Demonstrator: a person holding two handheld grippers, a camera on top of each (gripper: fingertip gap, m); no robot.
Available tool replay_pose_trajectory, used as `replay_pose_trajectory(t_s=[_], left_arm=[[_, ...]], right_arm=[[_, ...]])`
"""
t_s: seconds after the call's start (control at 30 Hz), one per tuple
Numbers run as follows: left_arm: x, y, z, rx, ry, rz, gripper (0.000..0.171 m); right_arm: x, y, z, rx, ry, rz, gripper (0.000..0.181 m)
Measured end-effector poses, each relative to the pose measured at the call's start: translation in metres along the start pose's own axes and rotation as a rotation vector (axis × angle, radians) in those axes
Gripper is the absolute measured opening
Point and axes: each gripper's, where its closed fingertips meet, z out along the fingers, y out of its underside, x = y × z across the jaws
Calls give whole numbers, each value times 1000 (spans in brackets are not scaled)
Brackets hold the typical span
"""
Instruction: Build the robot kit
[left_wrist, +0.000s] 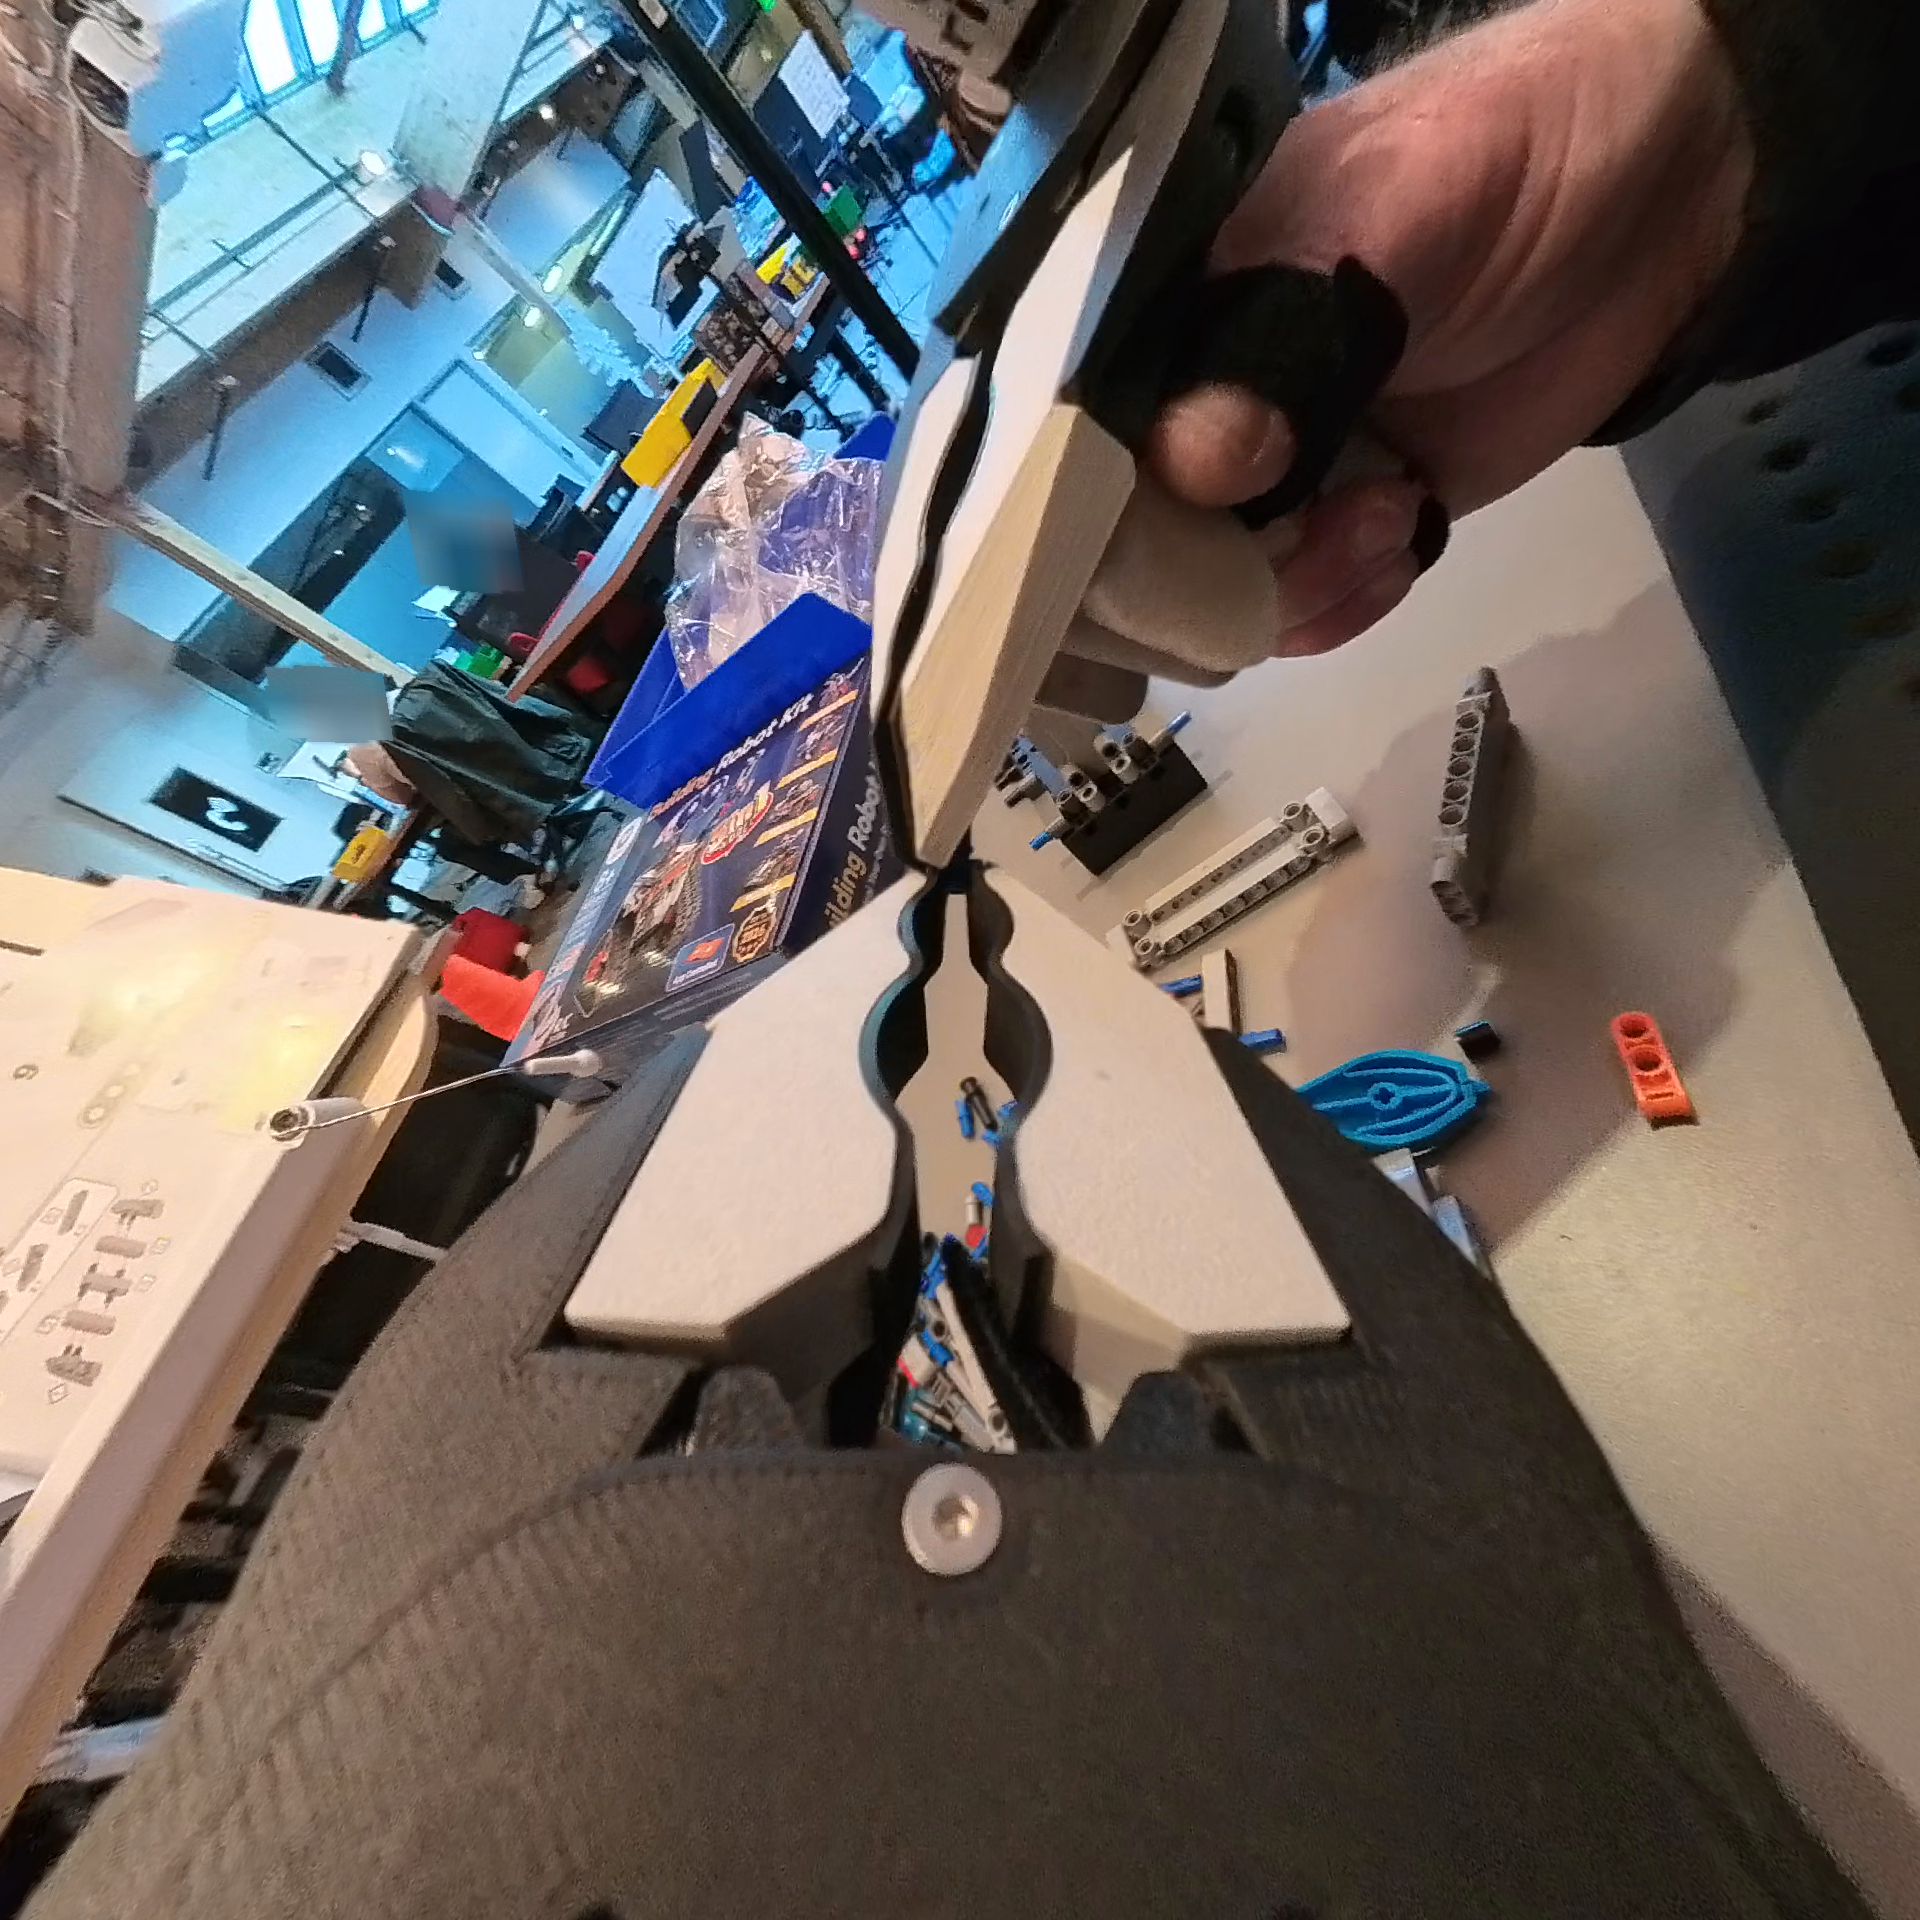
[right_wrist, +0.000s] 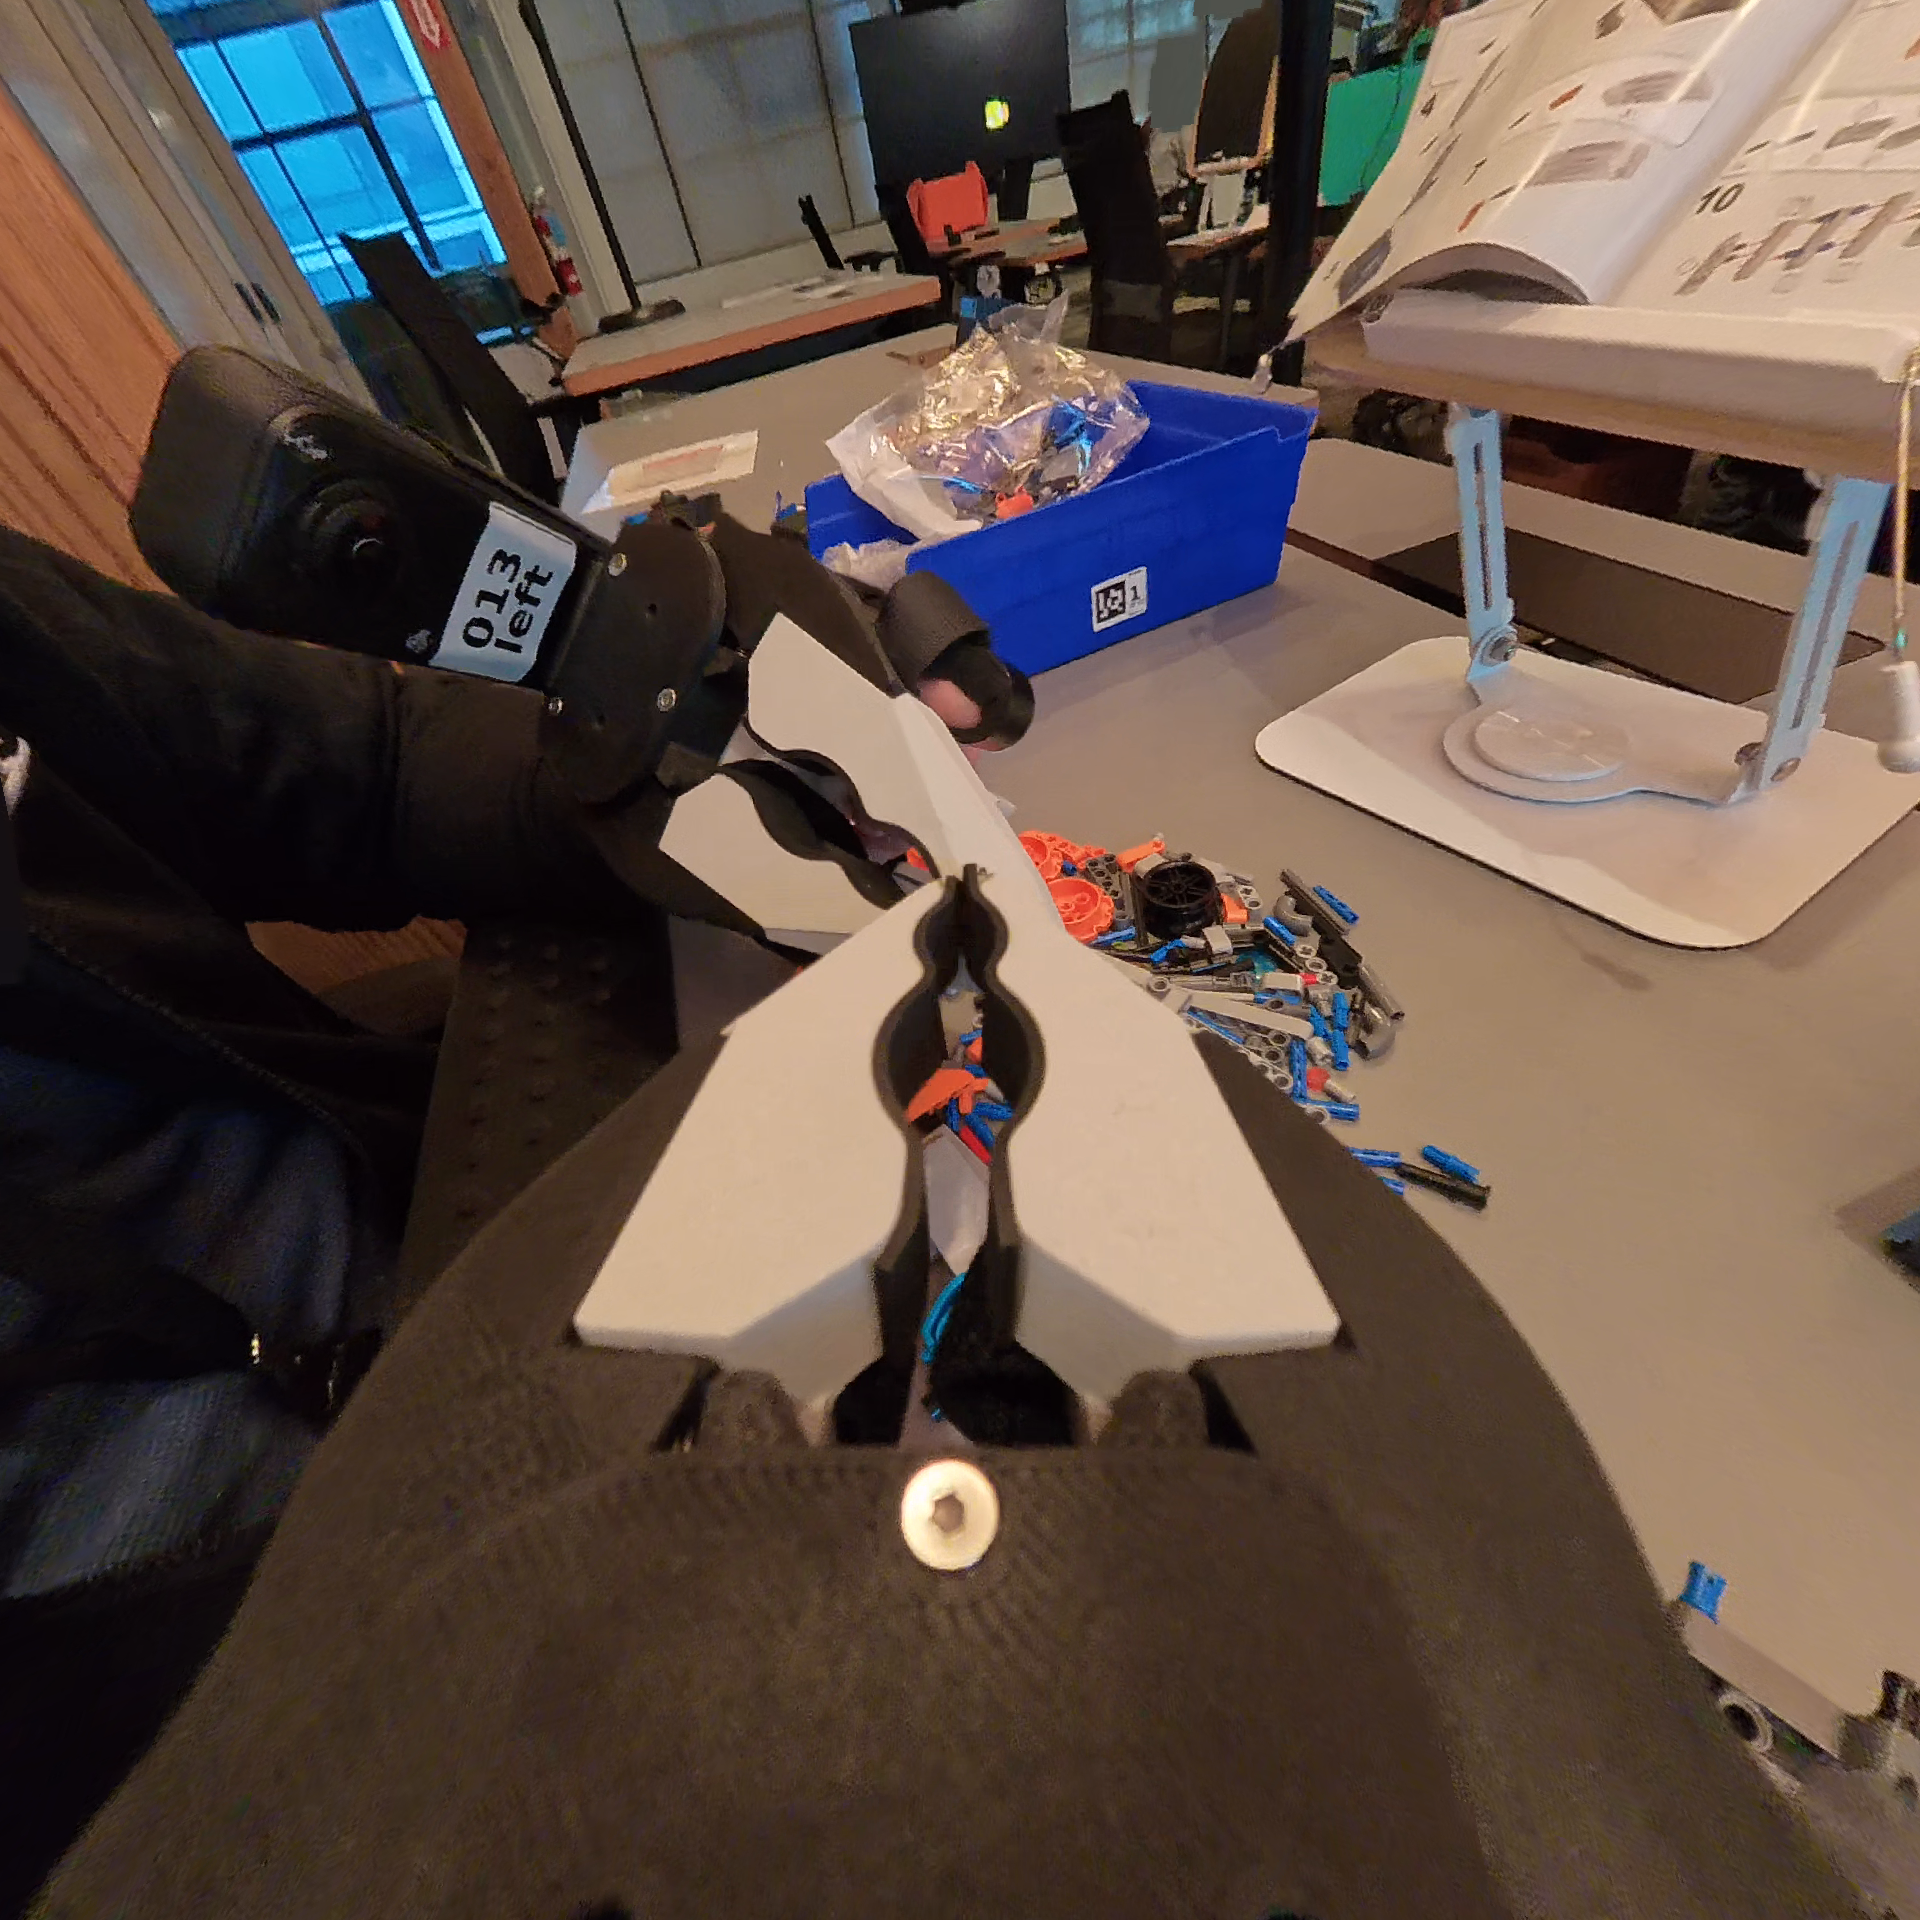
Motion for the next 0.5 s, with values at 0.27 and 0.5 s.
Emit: replay_pose_trajectory(t_s=[0.27, 0.5], left_arm=[[-7, -6, -5, 39, -21, -32, 1], [-7, -5, -3, 26, -32, -14, 1]], right_arm=[[5, -3, -5, 5, 25, -3, 10], [5, -2, -4, -1, 42, -12, 4]])
